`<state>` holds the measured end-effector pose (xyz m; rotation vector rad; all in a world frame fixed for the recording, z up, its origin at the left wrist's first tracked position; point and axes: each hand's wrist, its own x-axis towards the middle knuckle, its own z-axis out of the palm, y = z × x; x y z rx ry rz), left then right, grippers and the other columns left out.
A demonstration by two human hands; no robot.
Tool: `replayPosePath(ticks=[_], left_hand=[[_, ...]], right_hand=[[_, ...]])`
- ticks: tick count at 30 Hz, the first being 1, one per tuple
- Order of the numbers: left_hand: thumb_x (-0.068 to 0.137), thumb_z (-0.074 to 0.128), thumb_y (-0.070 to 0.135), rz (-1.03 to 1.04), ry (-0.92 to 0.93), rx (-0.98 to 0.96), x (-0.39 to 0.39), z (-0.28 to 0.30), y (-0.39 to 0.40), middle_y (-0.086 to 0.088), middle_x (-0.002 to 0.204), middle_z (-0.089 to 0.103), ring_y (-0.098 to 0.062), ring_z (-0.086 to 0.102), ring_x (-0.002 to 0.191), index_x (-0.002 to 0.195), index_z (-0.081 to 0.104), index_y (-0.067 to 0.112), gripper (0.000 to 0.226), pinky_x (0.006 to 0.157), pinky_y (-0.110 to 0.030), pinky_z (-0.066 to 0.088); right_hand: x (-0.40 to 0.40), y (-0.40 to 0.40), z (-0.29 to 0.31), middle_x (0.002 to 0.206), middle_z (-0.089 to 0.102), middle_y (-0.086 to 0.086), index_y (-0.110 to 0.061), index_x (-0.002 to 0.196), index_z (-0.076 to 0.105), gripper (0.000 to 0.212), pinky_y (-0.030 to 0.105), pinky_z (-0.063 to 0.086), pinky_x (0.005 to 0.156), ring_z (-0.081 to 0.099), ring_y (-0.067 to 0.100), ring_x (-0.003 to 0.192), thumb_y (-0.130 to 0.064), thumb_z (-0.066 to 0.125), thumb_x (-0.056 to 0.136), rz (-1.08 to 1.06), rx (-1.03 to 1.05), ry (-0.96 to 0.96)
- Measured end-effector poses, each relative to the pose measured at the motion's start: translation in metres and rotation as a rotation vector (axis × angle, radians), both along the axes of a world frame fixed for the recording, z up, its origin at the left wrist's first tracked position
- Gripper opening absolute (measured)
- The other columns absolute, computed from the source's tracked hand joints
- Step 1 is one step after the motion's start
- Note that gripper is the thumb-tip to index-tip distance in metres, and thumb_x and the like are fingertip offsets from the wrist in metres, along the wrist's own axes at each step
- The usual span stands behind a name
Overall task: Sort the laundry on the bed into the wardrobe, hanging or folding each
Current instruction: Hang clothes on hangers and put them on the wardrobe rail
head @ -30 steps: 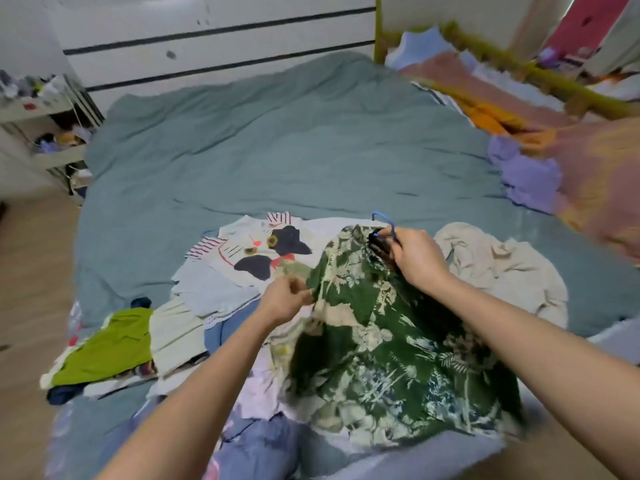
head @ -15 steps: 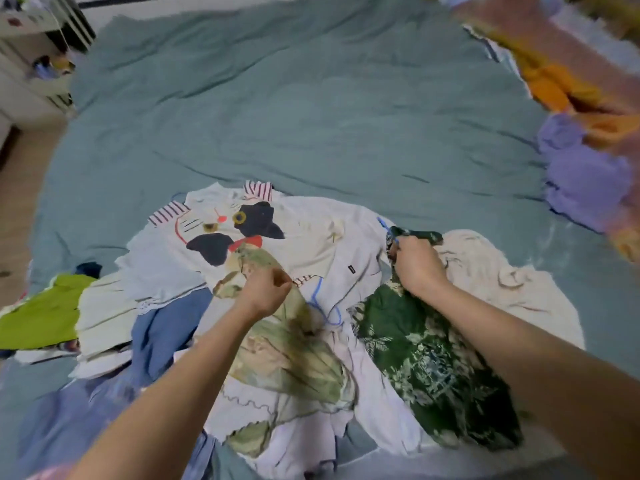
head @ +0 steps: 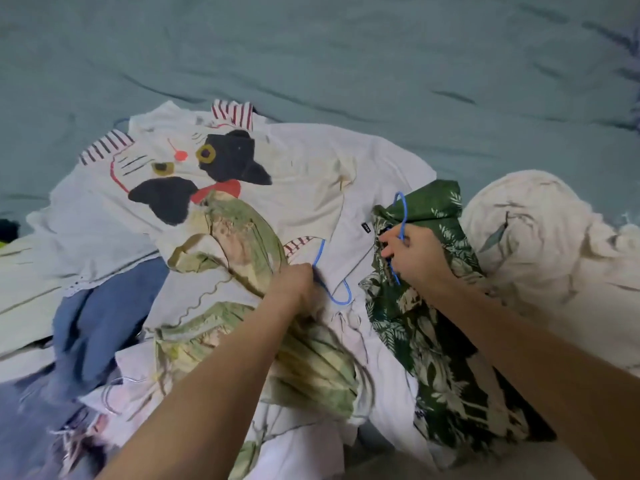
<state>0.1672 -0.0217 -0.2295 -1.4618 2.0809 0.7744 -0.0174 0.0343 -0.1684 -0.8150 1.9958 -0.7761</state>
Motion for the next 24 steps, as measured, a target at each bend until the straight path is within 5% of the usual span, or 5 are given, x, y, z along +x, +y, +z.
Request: replayPosePath(ticks=[5, 9, 12, 16, 24], left_hand=[[0.087, 0.048, 0.014, -0.067, 0.113, -0.140, 0.003, 0.019, -0.002, -0.008, 0.117, 0.060, -0.027, 0.054, 0.115, 0.115, 0.051, 0.014, 0.028, 0.095, -0.035, 0.033], [0.095, 0.050, 0.017, 0.105, 0.361, -0.279, 0.010, 0.076, -0.024, -0.014, 0.098, 0.065, -0.035, 0.062, 0.095, 0.118, 0.050, 0.018, 0.023, 0.065, -0.034, 0.036], [0.098, 0.051, 0.026, 0.170, 0.579, -0.299, 0.008, 0.133, -0.040, -0.012, 0.081, 0.064, -0.031, 0.061, 0.079, 0.092, 0.060, 0.013, 0.017, 0.060, -0.032, 0.030], [0.095, 0.060, 0.025, 0.433, 0.951, -0.057, -0.003, 0.222, -0.049, 0.004, 0.064, 0.061, -0.007, 0.051, 0.053, 0.084, 0.066, 0.011, 0.020, 0.054, -0.025, 0.040], [0.082, 0.066, -0.011, 0.717, 1.297, 0.430, -0.010, 0.344, -0.032, -0.022, 0.095, 0.066, -0.022, 0.071, 0.076, 0.109, 0.056, 0.001, 0.031, 0.070, -0.023, 0.057]], right_hand=[[-0.002, 0.000, 0.020, 0.070, 0.059, 0.010, 0.003, 0.097, 0.062, 0.014, 0.016, 0.036, 0.042, 0.040, 0.001, 0.039, -0.001, 0.048, 0.096, -0.090, -0.010, -0.192], [-0.010, -0.001, 0.067, 0.073, 0.060, 0.011, 0.002, 0.105, 0.059, 0.020, 0.015, 0.040, 0.042, 0.050, 0.013, 0.055, 0.008, 0.044, 0.093, -0.154, -0.062, -0.289], [-0.008, -0.007, 0.109, 0.076, 0.058, 0.015, 0.004, 0.111, 0.055, 0.024, 0.017, 0.049, 0.048, 0.055, 0.019, 0.060, 0.011, 0.041, 0.094, -0.167, -0.149, -0.346], [0.002, -0.019, 0.173, 0.075, 0.047, 0.012, -0.004, 0.103, 0.056, 0.034, 0.017, 0.057, 0.059, 0.049, 0.020, 0.063, 0.019, 0.034, 0.093, -0.153, -0.281, -0.377], [0.006, -0.034, 0.287, 0.075, 0.067, 0.014, -0.003, 0.092, 0.051, 0.014, 0.038, 0.060, 0.067, 0.069, 0.023, 0.058, 0.010, 0.049, 0.090, 0.105, -0.430, -0.166]])
